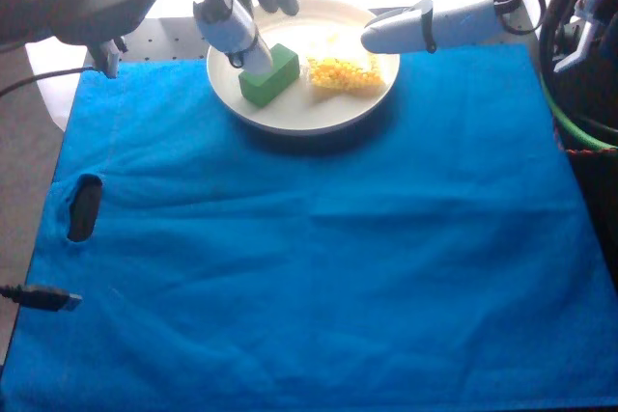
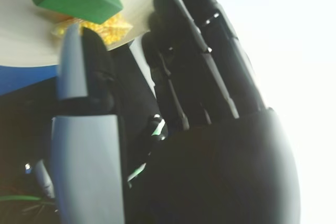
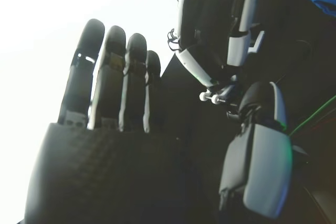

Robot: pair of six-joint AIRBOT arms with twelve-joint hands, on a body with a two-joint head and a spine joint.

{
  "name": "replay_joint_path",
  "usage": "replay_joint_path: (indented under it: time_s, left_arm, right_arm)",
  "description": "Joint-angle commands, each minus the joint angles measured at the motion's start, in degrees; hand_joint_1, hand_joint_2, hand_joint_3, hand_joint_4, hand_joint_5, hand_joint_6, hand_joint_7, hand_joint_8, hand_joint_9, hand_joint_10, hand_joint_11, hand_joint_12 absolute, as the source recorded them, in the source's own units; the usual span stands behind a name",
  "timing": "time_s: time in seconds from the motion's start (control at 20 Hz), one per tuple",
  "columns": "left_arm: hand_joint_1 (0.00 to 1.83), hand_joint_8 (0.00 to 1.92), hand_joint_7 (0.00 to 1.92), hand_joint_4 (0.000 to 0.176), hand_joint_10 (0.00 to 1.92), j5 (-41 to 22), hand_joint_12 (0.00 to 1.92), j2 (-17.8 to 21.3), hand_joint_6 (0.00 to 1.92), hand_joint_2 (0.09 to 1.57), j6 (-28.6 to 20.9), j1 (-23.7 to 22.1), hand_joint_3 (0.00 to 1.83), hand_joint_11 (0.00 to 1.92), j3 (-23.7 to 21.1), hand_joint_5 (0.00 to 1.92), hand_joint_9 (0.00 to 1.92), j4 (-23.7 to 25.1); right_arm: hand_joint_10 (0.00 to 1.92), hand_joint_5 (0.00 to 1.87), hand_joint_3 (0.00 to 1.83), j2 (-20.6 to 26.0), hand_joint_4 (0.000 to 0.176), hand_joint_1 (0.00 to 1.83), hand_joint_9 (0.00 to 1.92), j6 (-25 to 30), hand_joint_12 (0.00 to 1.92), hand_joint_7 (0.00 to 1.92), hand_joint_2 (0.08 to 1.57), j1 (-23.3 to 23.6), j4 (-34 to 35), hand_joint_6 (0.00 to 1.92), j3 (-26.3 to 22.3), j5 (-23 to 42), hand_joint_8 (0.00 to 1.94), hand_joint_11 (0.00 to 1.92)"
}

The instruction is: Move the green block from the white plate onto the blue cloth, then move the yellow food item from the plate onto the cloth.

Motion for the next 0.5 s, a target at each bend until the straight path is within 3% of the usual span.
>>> replay_joint_path:
  time_s: [0.0,0.1,0.45]
  left_arm:
    - [1.11,0.0,0.74,0.0,0.0,-5.22,0.2,-0.03,0.0,0.88,-0.02,-0.38,0.0,0.91,-0.02,0.69,0.96,0.04]
    - [1.11,0.02,0.89,0.0,0.02,-5.38,0.16,-0.27,0.0,0.92,-0.03,0.19,0.0,0.89,0.27,0.7,1.01,-0.3]
    - [1.05,0.0,0.82,0.0,0.0,-5.56,0.15,-3.04,0.01,0.89,-0.07,2.29,0.0,0.91,4.05,0.71,0.95,-3.8]
  right_arm:
    - [0.0,0.37,0.0,-0.13,0.0,0.5,0.5,0.23,0.95,0.53,0.85,1.15,2.05,0.0,-0.02,6.43,0.0,0.2]
    - [0.0,0.38,0.0,-0.13,0.0,0.52,0.5,0.23,1.03,0.54,0.87,1.15,2.05,0.0,-0.08,6.43,0.0,0.17]
    - [0.01,0.36,0.0,-0.36,0.0,0.52,0.52,0.23,1.11,0.53,0.86,1.15,2.04,0.0,-0.1,6.48,0.0,0.19]
